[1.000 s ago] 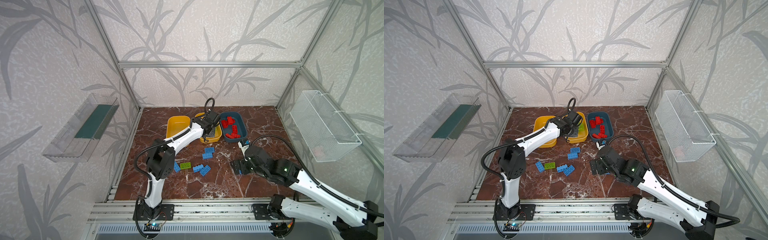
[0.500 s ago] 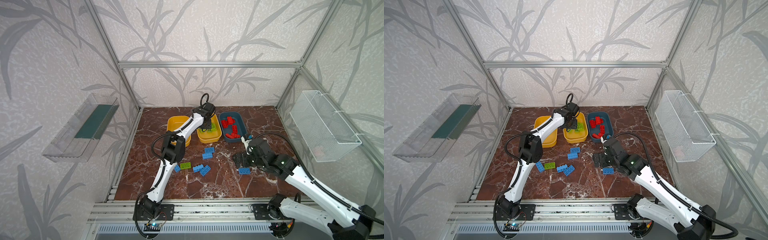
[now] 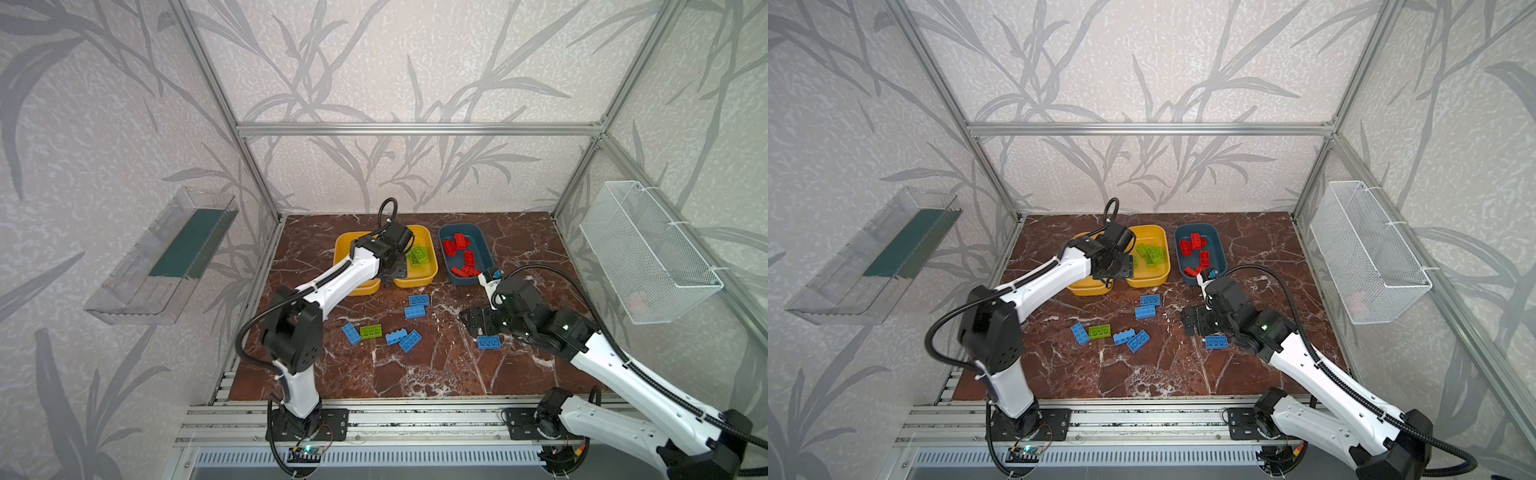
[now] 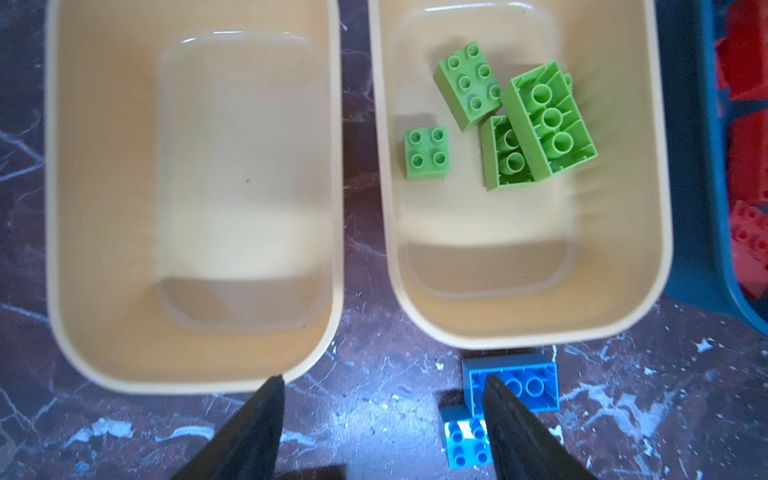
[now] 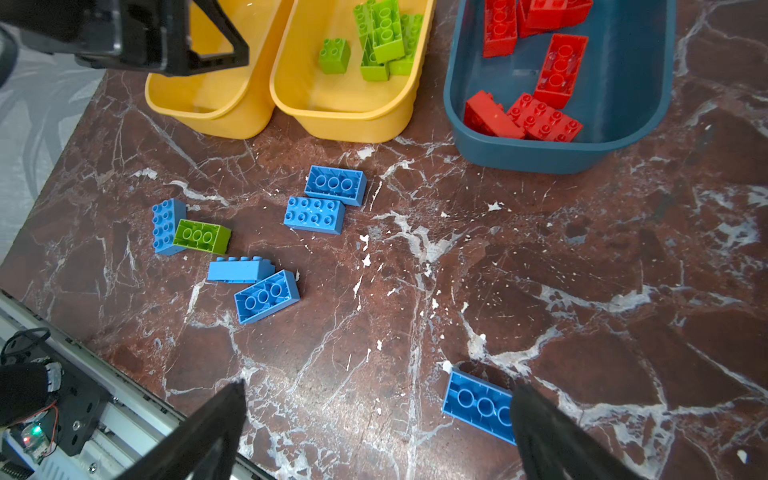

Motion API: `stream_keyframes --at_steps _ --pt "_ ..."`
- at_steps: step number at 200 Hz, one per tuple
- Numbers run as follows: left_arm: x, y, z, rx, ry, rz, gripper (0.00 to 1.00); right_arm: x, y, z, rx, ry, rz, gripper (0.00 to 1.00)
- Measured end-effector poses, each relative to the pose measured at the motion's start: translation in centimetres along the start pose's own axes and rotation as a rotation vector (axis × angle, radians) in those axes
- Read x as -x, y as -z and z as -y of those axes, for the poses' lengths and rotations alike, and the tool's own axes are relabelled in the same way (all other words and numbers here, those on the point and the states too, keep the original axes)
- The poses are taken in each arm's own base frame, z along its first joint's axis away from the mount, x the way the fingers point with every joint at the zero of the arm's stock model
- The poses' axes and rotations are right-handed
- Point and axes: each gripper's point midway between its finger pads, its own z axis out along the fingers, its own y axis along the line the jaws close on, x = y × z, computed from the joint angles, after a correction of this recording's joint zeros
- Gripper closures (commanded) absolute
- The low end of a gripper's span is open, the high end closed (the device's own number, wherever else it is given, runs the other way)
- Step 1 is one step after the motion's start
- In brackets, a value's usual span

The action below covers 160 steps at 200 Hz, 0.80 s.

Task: Sort the legos into containers by color
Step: 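Move the left gripper to the last green brick and grasp it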

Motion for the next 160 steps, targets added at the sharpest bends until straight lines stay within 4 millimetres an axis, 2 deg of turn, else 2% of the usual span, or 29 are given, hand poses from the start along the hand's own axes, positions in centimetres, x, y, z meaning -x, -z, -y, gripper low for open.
stream_keyframes --at_steps 23,52,74,97,133,160 --pt "-3.9 1.3 -2.8 -0.003 0.043 -0.001 0.22 -0.8 0.1 -1.4 0.019 0.037 -0.014 0.01" --pt "-9.5 0.3 -5.7 0.021 0.084 -0.06 0.22 -1.8 0.2 -3.2 0.042 0.075 -0.025 0.01" --pt "-12.4 -0.3 -6.7 0.026 0.101 -0.094 0.22 -2.6 0.0 -4.3 0.045 0.097 -0.038 0.01" --pt "-13.1 -0.2 -6.7 -0.003 0.118 -0.085 0.22 -3.4 -0.1 -5.0 0.043 0.109 -0.051 0.01" --pt "-12.6 -0.4 -5.7 -0.05 0.142 -0.058 0.22 -4.2 0.2 -5.9 0.046 0.124 -0.055 0.01" --pt "-12.4 -1.0 -5.3 -0.059 0.144 -0.054 0.22 -4.3 0.7 -5.7 0.038 0.111 -0.044 0.01"
